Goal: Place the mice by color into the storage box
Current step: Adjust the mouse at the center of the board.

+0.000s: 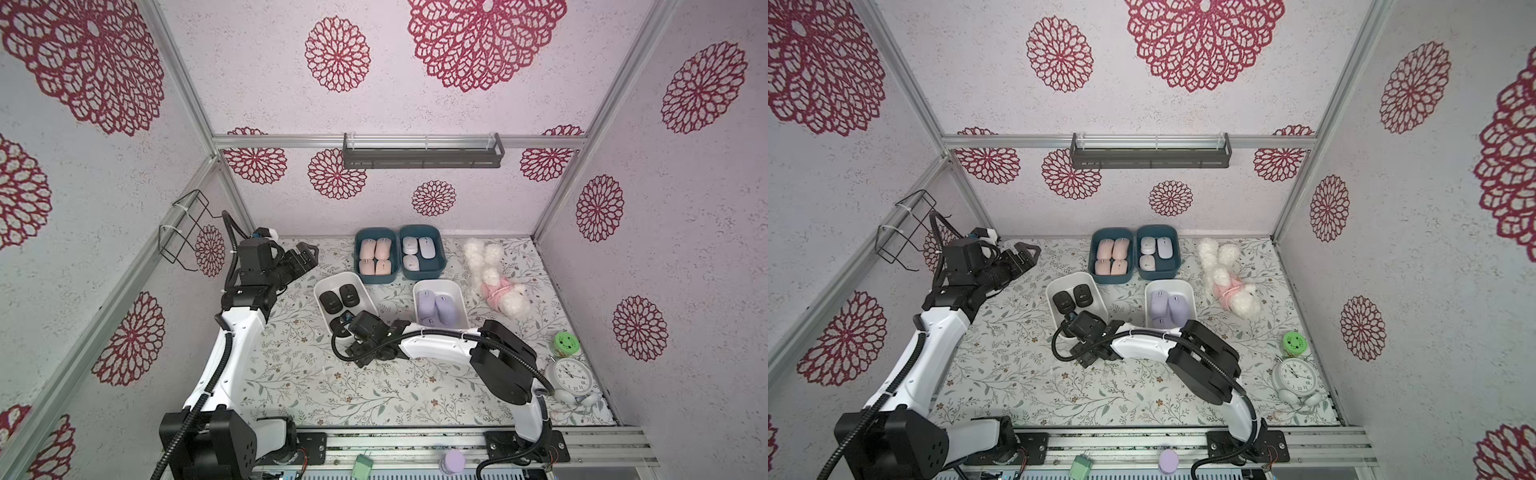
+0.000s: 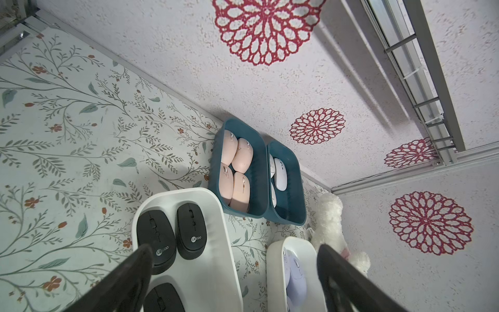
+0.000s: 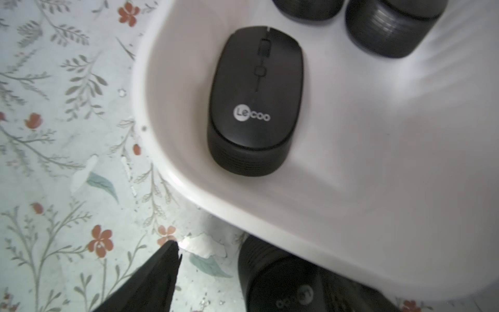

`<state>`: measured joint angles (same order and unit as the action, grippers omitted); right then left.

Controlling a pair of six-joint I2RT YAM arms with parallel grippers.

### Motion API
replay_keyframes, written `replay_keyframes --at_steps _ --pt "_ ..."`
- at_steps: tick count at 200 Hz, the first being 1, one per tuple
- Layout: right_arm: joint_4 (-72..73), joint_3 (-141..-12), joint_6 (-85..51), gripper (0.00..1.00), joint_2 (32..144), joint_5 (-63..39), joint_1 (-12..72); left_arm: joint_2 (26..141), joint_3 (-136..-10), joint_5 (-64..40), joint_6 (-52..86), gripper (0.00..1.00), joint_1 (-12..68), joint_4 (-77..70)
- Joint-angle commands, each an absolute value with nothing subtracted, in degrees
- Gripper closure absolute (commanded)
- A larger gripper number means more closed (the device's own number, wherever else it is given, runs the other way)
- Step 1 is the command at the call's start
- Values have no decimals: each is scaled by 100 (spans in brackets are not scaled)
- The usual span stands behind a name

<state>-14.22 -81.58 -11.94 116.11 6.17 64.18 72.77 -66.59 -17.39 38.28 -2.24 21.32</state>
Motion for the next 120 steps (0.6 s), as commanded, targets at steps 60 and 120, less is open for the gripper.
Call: replay_keyframes --at_steps 60,120 --pt "-1601 -7888 -1237 20 11119 974 6726 7269 -6730 -1723 3767 3 -176 2057" --pt "-1603 -7711 -1279 19 10784 1460 6295 7286 -6724 -1719 3766 3 -176 2062"
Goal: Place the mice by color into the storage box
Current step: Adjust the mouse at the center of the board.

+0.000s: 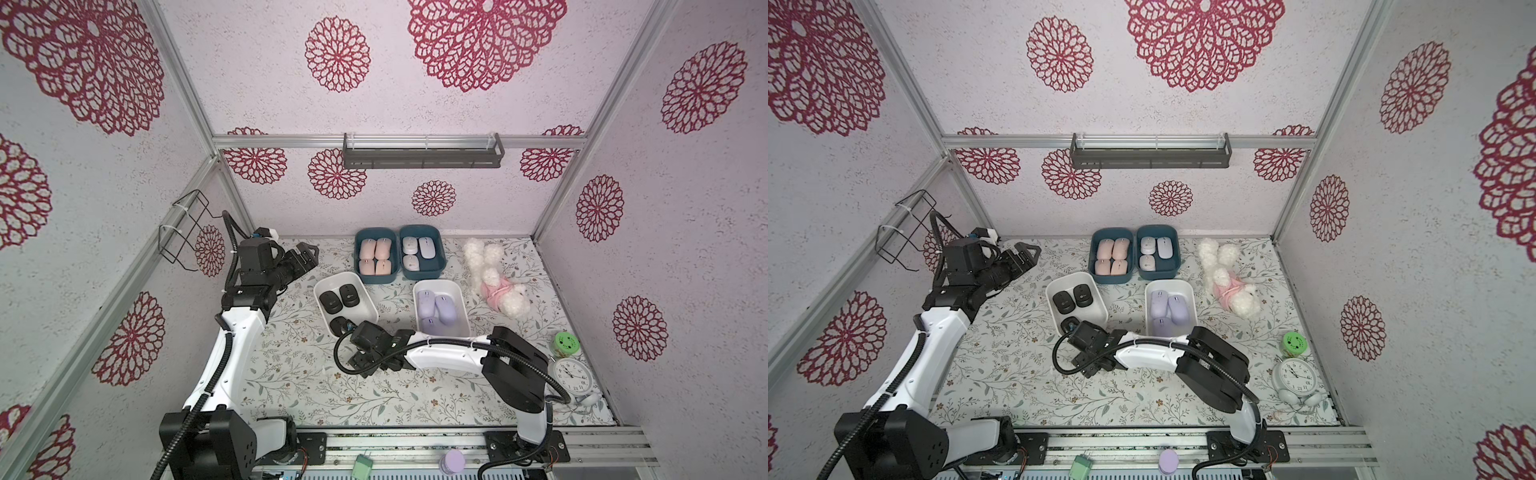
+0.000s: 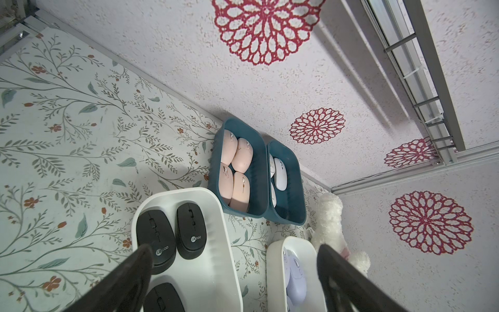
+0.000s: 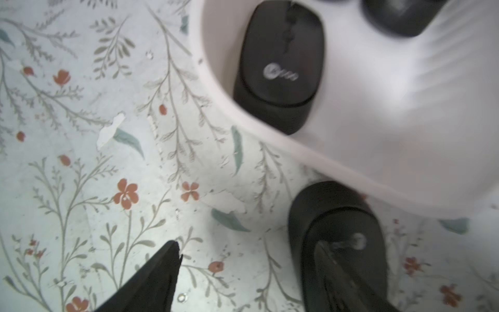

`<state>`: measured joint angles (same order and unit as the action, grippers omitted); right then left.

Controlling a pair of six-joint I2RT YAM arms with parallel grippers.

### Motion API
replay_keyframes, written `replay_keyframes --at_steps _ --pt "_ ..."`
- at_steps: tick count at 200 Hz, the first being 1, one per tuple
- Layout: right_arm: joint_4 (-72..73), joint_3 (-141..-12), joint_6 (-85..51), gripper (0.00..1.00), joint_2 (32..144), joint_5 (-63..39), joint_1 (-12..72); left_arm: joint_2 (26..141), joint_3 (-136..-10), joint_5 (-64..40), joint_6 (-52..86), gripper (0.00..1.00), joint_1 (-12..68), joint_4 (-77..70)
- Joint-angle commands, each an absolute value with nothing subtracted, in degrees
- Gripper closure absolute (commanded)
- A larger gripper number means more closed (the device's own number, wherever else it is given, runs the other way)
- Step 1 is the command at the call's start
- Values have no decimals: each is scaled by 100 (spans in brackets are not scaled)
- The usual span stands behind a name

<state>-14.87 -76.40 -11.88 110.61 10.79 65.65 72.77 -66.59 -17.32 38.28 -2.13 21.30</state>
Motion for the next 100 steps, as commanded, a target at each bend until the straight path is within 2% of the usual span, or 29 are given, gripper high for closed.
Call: replay_keyframes --at_steps 1,31,100 --pt "-1597 -7705 -1272 19 10780 1451 6289 7290 -6724 -1717 3768 3 -176 2059" --pt "-1504 -7665 -1186 18 10851 1296 6047 7321 -6740 -1730 3756 3 -176 2065" --pt "-1150 -7567 -835 19 11271 23 5915 7390 -6745 -1725 3744 3 -176 2090"
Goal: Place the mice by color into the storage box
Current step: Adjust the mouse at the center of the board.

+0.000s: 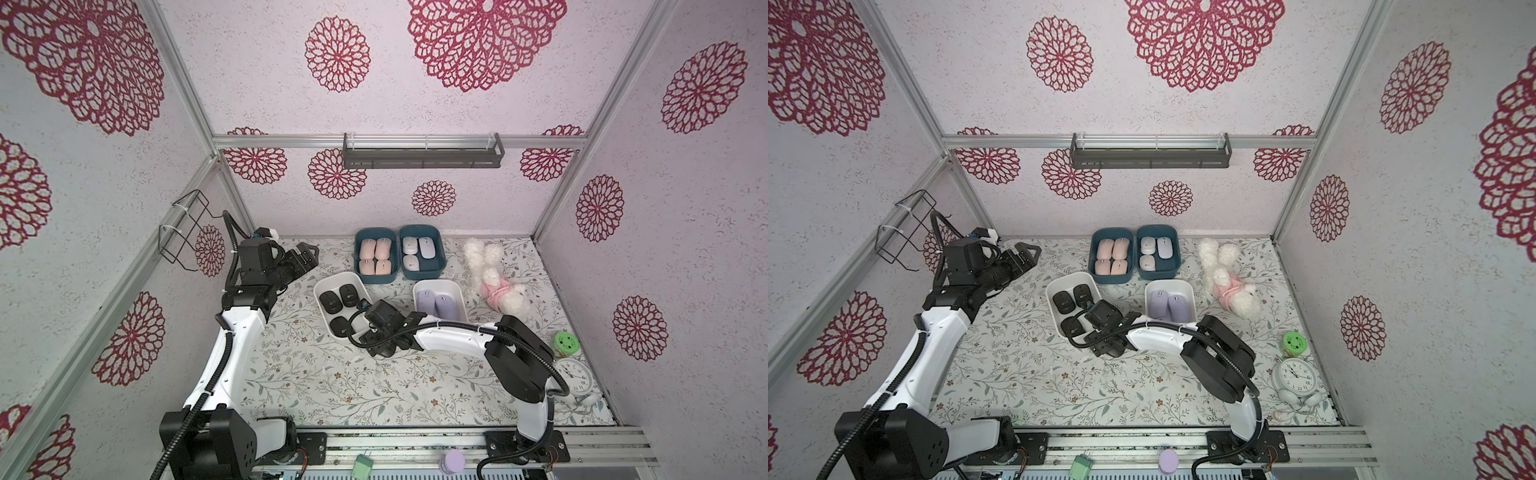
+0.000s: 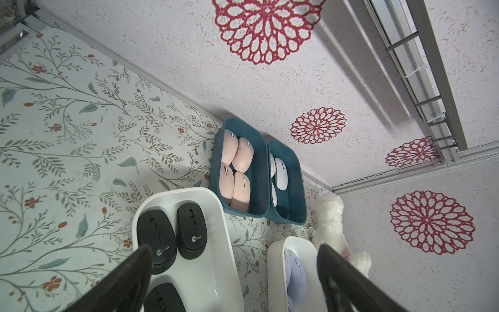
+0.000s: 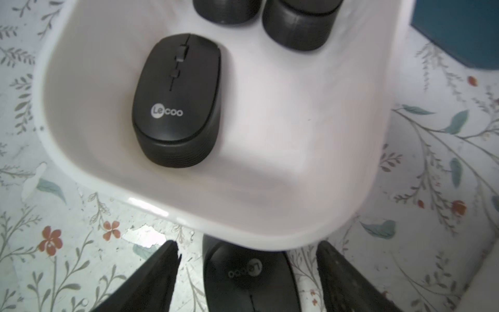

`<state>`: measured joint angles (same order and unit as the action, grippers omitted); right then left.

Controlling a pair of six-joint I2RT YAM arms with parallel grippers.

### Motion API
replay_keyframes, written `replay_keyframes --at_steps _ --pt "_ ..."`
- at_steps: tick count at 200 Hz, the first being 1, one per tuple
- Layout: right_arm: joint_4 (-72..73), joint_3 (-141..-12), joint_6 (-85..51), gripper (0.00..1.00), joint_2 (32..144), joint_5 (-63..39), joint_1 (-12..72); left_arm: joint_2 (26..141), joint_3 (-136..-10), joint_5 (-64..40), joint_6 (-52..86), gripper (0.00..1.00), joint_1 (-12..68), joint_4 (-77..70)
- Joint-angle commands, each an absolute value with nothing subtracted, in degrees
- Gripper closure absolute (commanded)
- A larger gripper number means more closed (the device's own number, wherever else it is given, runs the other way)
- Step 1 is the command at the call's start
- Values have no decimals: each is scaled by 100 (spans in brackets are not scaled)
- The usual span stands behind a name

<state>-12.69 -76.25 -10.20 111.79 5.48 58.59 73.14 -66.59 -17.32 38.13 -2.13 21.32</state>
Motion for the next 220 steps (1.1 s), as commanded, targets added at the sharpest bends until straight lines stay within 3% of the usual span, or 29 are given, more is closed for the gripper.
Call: replay_keyframes --at_steps 1,51,113,175,220 --pt "-1142 -7558 -839 19 11269 16 5919 7391 -6747 -1728 3744 3 -176 2091" --pt "-1042 -7384 -807 21 11111 -246 6158 7400 -6750 -1741 3767 3 -176 2087" --pt "-1378 -7250 -299 23 11023 -1390 6612 7387 -6750 -1799 3786 3 -135 2078" --pt "-1743 -6597 -786 21 9915 112 6741 7401 -6759 -1890 3827 3 -119 2056" --pt "-2158 -5895 -1248 25 9363 870 6728 7544 -6734 -1911 3921 3 35 2063"
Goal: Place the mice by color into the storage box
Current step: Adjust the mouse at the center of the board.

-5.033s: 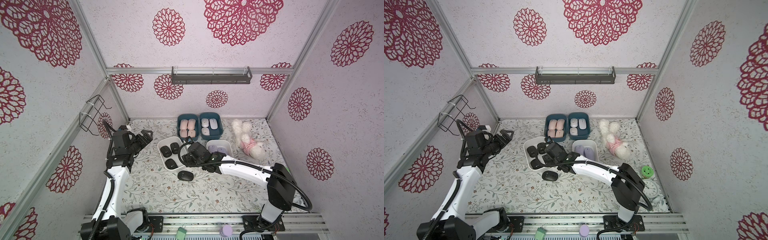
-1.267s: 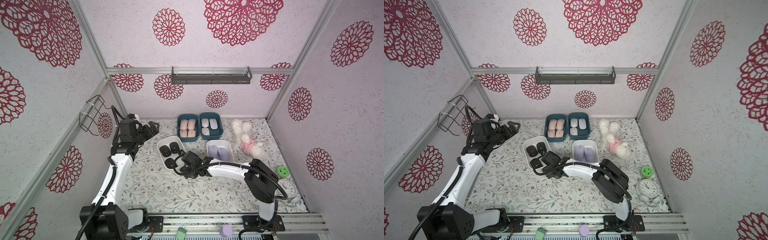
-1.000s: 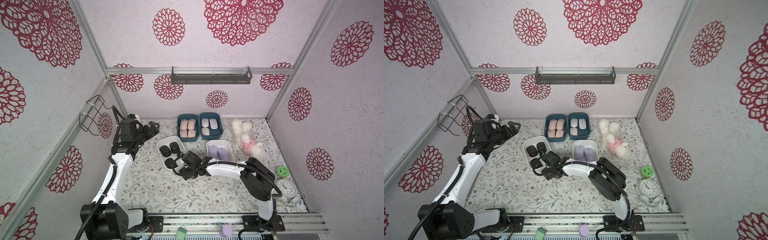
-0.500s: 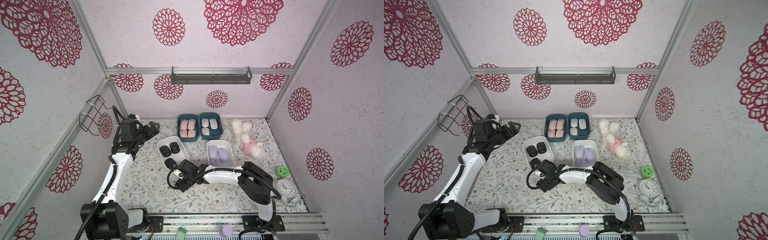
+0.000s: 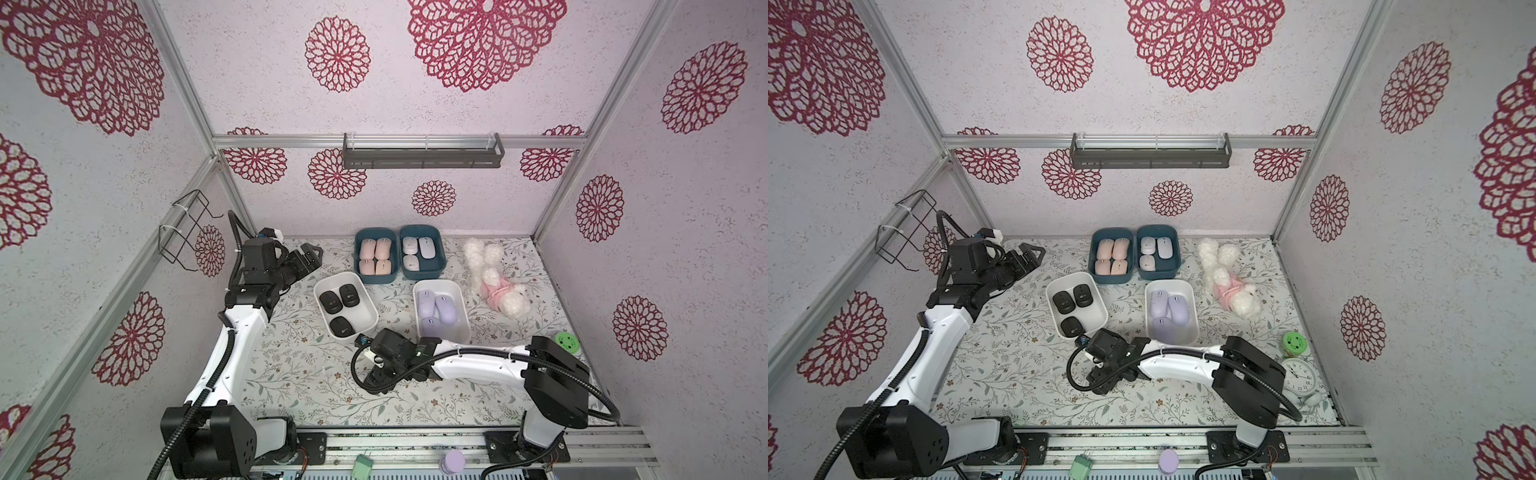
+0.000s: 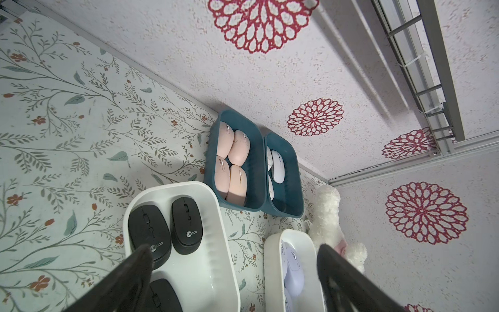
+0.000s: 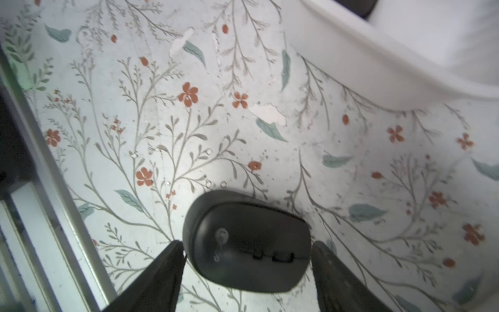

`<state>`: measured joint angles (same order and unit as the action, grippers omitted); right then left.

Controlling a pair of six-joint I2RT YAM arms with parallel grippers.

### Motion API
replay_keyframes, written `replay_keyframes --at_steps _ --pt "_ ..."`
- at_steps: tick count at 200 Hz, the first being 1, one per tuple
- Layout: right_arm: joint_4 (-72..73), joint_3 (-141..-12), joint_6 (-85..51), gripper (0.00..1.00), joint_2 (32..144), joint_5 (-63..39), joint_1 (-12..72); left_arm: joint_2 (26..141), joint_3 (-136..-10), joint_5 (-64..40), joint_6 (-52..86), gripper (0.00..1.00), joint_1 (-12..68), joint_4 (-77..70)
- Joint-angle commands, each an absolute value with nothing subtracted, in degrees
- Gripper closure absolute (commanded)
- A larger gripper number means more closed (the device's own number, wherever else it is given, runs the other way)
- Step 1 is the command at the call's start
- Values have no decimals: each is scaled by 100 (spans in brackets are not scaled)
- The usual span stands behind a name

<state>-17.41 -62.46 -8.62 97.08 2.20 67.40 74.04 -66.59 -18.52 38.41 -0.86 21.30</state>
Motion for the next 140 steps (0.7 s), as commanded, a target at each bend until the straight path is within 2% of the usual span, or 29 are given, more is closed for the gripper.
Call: replay_keyframes --at_steps 1,47,99,140 --pt "-2156 -5874 -1261 25 9349 883 6726 7551 -6733 -1909 3920 3 44 2064" --pt "-2096 -5516 -1494 28 9437 1113 6679 7830 -6897 -1963 3842 3 422 2313" --pt "-2098 -6299 -1673 28 10234 2071 6568 7779 -6935 -1796 3752 3 431 2426" --pt "-2026 -6957 -1557 26 10464 2208 6500 7732 -6949 -1761 3729 3 387 2444"
